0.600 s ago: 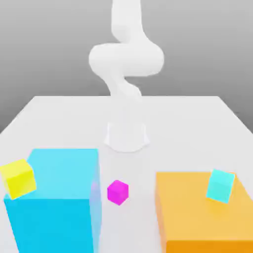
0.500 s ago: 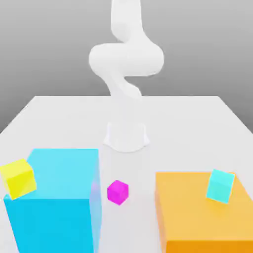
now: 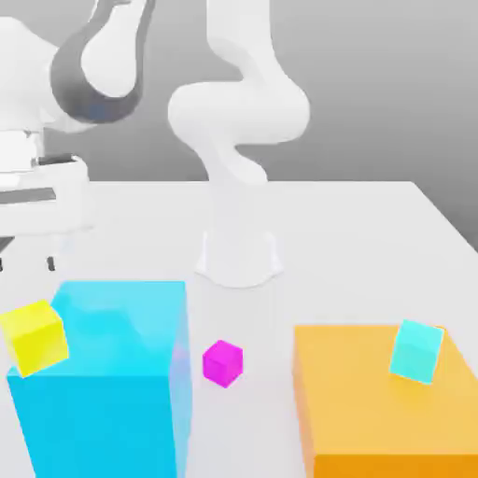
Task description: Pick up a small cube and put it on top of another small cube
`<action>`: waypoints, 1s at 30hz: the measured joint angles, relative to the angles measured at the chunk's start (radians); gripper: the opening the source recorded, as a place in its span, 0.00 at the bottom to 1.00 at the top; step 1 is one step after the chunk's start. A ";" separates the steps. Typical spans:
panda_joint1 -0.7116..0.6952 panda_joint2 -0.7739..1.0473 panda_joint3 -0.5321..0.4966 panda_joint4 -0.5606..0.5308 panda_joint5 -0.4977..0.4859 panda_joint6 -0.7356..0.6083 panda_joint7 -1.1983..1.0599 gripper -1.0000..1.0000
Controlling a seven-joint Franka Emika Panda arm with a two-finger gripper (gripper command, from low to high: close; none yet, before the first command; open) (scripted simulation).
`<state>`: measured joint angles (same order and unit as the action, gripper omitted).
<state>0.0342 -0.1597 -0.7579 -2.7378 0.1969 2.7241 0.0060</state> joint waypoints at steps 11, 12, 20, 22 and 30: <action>0.092 0.210 0.121 -0.142 -0.065 0.201 -0.222 0.50; 0.069 0.235 0.159 -0.135 0.003 0.215 -0.272 0.50; -0.244 0.420 0.568 -0.079 0.414 0.337 -0.578 0.50; -0.268 0.433 0.597 -0.076 0.435 0.347 -0.594 0.00; -0.201 0.398 0.517 -0.085 0.381 0.318 -0.553 0.00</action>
<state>-0.1671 0.2385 -0.2409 -2.8229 0.5782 3.0420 -0.5474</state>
